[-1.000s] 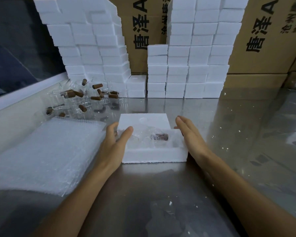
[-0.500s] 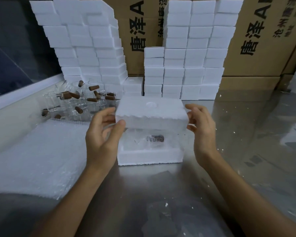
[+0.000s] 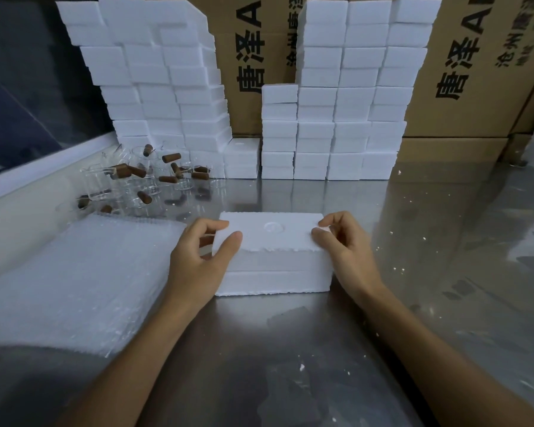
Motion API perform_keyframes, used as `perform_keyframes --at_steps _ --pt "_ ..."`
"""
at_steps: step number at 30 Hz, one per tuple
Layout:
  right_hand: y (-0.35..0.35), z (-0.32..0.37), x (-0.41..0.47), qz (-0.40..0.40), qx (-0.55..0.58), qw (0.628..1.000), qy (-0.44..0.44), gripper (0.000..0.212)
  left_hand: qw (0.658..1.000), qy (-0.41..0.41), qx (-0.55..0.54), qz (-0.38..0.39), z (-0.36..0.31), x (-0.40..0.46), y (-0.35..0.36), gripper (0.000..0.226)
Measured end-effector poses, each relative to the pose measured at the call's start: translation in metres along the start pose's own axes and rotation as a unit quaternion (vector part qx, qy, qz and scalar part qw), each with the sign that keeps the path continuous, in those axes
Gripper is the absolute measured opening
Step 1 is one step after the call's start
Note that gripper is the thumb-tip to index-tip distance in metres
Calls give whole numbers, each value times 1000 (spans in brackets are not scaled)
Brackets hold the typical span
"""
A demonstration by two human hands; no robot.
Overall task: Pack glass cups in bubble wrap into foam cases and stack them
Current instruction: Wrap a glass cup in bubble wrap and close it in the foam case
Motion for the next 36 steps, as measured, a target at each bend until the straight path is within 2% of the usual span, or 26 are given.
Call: perform_keyframes --at_steps 4,7,13,18,22,24,26,36 --pt "2 2 -1 69 -33 996 48 29 1000 -10 -18 23 4 4 -2 12" --pt "5 4 -3 139 -26 988 65 48 1000 -6 -24 19 6 8 -7 13" --pt "4 6 -4 182 -75 979 45 79 1000 7 17 3 9 9 -8 19" --pt "4 9 -6 185 -70 980 36 79 999 16 10 35 6 11 -11 34" --pt "1 5 -10 171 -78 982 32 80 997 23 -10 75 6 8 -11 22" --pt "0 2 -11 170 -83 982 28 81 994 22 -8 108 10 6 -10 46" --pt "-3 0 -10 177 -91 979 31 84 991 31 -2 130 12 5 -11 58" --pt "-13 -2 -15 208 -75 974 51 92 987 14 -65 148 15 3 -14 58"
Point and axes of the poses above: each hand's wrist, its own x-axis towards the middle knuckle, its own y-axis out of the palm, z = x × y, the point moved 3 cm from there along x, towards the middle knuckle, and after that the axes turned 10 degrees about x, right-handed, at the moved point
